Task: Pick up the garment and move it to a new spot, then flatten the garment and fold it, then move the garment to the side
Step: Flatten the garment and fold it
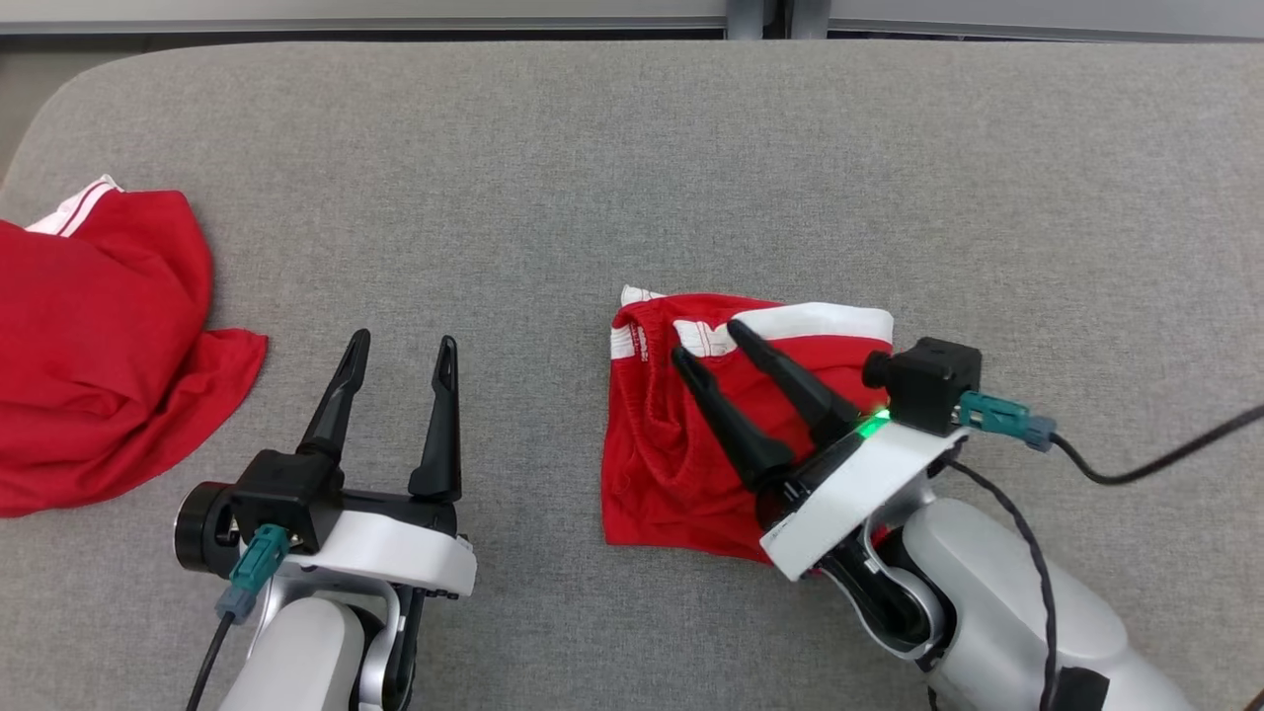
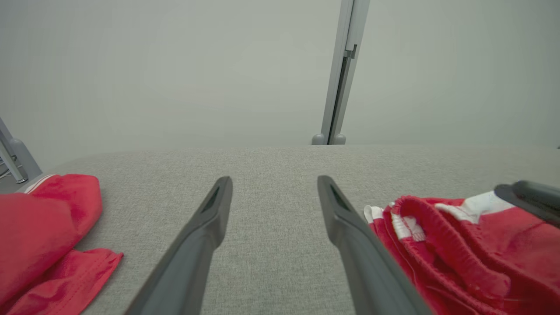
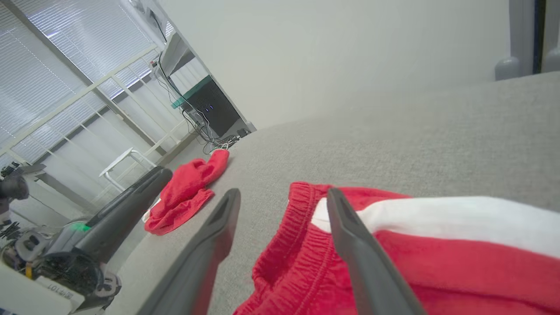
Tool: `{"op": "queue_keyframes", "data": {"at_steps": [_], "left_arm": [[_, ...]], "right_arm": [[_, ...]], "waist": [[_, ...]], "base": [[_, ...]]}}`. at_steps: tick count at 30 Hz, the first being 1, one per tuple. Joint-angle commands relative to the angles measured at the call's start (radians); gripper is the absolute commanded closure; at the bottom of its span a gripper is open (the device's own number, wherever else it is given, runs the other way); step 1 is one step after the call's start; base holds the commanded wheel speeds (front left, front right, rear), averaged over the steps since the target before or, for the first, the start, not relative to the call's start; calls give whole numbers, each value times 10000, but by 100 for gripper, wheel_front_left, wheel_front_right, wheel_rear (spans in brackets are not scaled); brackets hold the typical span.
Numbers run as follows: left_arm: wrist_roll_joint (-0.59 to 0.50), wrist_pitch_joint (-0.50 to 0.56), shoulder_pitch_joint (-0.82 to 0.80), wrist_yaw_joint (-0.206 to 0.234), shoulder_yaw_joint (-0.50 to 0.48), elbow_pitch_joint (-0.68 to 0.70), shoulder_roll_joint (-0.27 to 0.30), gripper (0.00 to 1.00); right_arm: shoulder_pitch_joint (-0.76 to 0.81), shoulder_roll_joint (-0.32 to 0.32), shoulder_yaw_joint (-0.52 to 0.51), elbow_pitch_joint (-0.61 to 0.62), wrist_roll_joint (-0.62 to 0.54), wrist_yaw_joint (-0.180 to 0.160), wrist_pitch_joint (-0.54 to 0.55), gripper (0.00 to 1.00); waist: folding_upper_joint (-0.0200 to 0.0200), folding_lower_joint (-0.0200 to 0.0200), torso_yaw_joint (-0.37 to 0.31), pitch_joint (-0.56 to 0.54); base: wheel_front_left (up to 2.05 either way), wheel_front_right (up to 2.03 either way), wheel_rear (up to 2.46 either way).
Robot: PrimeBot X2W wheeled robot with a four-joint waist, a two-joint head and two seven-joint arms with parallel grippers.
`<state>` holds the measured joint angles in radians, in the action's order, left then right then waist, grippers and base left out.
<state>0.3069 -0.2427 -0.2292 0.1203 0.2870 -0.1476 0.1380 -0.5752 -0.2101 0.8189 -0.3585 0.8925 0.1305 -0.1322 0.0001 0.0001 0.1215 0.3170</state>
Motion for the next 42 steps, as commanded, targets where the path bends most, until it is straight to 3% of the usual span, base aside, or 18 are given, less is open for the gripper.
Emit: {"op": "queue_keyframes", "data": {"at_steps": [1,6,11,12,13,20,42], "left_arm": [[5,-52,-117,36,-22,-39,31,0],[16,-58,-47,102,-55,-31,107,0],[52,-76,129,162,-132,13,233,0],[52,-76,129,162,-132,13,233,0],[75,-76,165,203,-182,51,302,0],[185,-100,548,314,-378,175,508,0],[555,98,2715,374,-487,235,1130,0]], "right_arm": [[-105,-151,-101,84,-320,4,-524,0],[356,-431,-1511,224,-1682,4,-1277,0],[1338,-528,-3616,908,-2853,2,-1336,0],[1338,-528,-3616,908,-2853,2,-1336,0],[1889,-547,-4457,1211,-3275,2,-1337,0],[3473,-704,-6426,1905,-4526,2,-1185,0],[6806,58,-7670,3995,-5934,2,735,0]], "waist": [[-1,-1,-60,-43],[-1,-1,-257,-175],[-1,-1,-499,-364],[-1,-1,-499,-364],[-1,-1,-588,-441],[-1,-1,-829,-881],[-1,-1,-935,-3302]], "base": [[0,0,0],[0,0,0],[0,0,0],[0,0,0],[0,0,0],[0,0,0],[0,0,0]]}}
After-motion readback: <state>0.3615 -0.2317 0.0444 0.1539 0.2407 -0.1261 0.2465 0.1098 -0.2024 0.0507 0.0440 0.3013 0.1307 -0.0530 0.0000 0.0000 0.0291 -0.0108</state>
